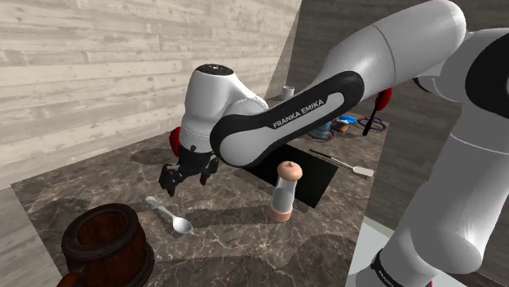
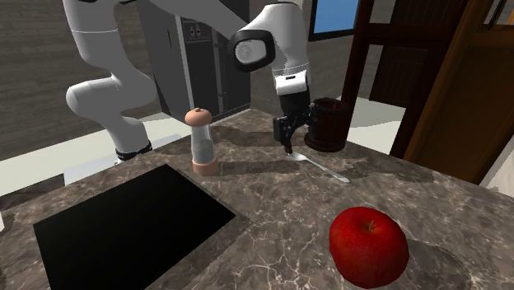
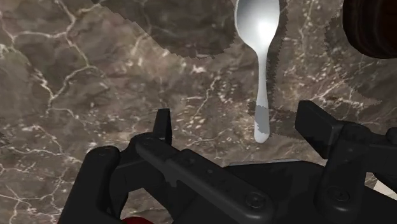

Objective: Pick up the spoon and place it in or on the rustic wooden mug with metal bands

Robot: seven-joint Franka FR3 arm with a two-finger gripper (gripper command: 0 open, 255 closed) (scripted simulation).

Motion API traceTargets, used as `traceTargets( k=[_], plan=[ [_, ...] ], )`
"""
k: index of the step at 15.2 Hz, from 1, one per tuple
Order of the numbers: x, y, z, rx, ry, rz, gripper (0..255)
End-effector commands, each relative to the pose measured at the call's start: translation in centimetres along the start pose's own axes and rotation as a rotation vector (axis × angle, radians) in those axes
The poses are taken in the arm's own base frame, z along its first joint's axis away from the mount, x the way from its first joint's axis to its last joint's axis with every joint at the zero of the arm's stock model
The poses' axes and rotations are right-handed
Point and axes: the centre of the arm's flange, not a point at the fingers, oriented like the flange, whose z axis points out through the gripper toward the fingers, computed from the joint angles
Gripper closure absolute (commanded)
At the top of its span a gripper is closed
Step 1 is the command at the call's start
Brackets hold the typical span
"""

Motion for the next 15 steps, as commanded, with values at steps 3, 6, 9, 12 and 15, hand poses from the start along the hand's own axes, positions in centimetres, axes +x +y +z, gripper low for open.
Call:
traceTargets(
  k=[3,6,9,12,15],
  plan=[
    [1.2,-3.8,3.2,0.013,0.012,0.002,0],
    [1.6,-4.9,4.6,0.016,0.015,0.003,0],
    [1.6,-4.9,6.2,0.016,0.015,0.003,0],
    [1.6,-5.0,8.0,0.016,0.015,0.003,0],
    [1.6,-5.0,8.0,0.016,0.015,0.003,0]
  ],
)
